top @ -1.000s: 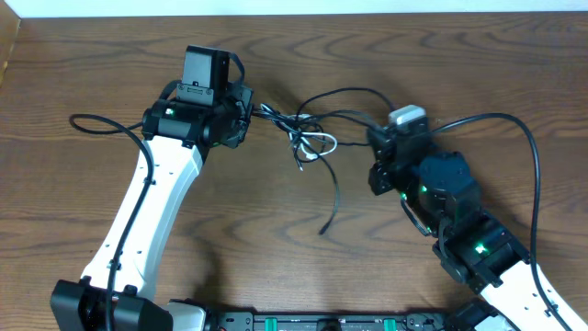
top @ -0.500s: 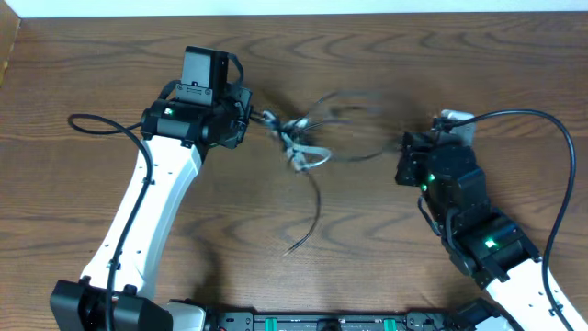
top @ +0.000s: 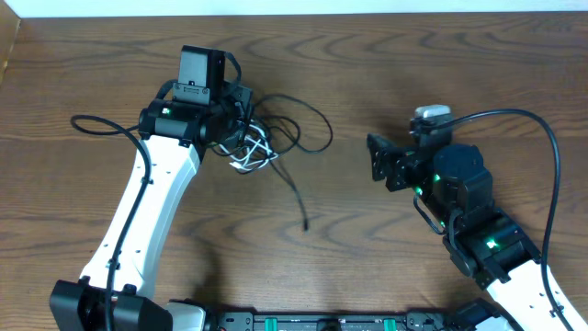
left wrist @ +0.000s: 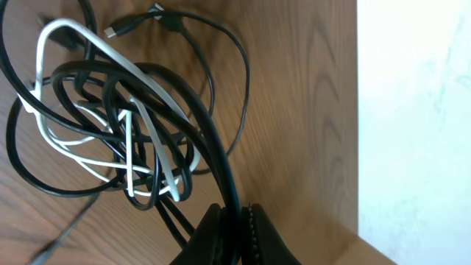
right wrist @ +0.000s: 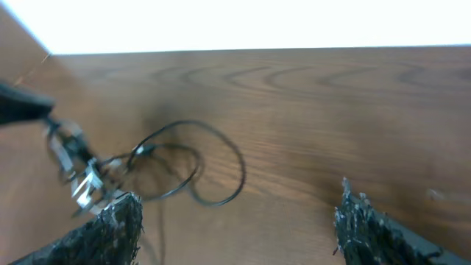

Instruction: Untangle cables

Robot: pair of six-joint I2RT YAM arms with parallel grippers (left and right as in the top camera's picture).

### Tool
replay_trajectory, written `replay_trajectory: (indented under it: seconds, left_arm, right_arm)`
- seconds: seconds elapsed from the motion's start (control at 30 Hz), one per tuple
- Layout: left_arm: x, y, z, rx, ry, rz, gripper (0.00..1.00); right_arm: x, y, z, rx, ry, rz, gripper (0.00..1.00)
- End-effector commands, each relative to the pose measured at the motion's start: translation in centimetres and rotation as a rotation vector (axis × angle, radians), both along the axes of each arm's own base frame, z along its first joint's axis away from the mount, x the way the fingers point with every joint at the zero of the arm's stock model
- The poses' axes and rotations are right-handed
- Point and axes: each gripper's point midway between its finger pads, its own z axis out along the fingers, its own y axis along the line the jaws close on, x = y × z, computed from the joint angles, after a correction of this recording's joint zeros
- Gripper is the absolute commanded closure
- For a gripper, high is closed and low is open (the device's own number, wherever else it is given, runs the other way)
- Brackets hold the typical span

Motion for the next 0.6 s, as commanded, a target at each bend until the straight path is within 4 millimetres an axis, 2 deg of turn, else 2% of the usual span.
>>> replay_trajectory:
  seconds: [0.0,0.17,0.4,0.57]
  left_arm:
    - [0.1,-0.9,1.2,-0.053,-0.027,-0.038,0.92]
    - [0.2,-1.5,1.6,-0.08,-0.04,-0.057,0.92]
    - [0.2,-2.9,2.4,-0.16,-0.05,-0.1,0.93]
    - [0.0,-3.4,2.5,-0.179,-0.044,-0.111,0.93]
  right_arm:
    - [-0.5,2.0,-0.1,-0.053,-0.021,0.158,0.18]
    - [-0.7,4.8,-2.2,-0.019,0.046,0.296,0.18]
    - [-0.5,8.7,-3.5,0.049,0.048,0.497,0.17]
    - [-0.2,10.1,-5.1,0.075,0.08,0.559,0.18]
